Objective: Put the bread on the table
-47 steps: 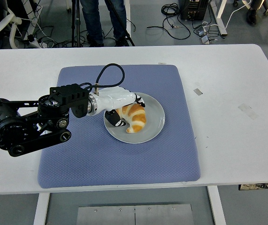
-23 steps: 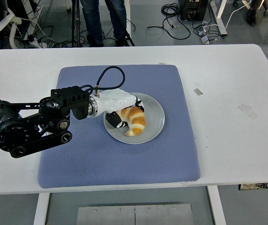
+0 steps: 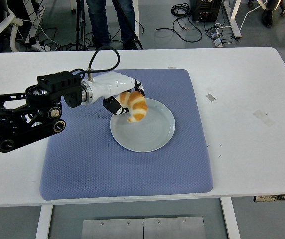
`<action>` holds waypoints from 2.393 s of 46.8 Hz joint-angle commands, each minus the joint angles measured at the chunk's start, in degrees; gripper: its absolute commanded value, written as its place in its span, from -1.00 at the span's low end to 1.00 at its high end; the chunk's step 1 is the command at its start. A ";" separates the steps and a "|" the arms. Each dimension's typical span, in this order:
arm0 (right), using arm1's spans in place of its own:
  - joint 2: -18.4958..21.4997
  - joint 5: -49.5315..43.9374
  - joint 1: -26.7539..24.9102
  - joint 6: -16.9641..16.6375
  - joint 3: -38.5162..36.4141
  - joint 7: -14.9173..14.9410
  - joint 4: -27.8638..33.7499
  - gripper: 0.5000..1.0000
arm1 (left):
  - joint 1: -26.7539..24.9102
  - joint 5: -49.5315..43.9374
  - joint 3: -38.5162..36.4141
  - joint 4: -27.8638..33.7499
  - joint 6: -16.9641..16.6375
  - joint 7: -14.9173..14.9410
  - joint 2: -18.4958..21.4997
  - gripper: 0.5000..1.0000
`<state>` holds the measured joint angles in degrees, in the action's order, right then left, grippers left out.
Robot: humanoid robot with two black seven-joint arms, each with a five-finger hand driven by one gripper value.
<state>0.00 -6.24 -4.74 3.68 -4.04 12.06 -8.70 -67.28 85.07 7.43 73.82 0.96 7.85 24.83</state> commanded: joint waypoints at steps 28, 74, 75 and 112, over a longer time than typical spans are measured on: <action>0.00 0.00 0.00 0.01 0.00 -0.02 0.00 1.00 | 3.82 0.36 -0.13 -0.34 -3.50 -1.43 13.41 -0.81; 0.00 0.00 0.00 0.01 0.00 -0.02 0.00 1.00 | 7.87 -1.13 -0.57 -3.59 -6.23 -5.30 13.14 0.25; 0.00 0.00 0.00 0.01 0.00 -0.02 0.00 1.00 | 7.96 -1.56 -0.57 -3.59 -6.23 -5.47 13.14 0.29; 0.00 0.00 0.00 0.01 0.00 -0.02 0.00 1.00 | 7.25 -19.67 10.94 -5.43 -5.97 -9.43 15.78 0.38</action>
<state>0.00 -6.24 -4.75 3.68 -4.04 12.03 -8.70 -60.09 67.35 17.18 68.83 -5.04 -0.96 39.92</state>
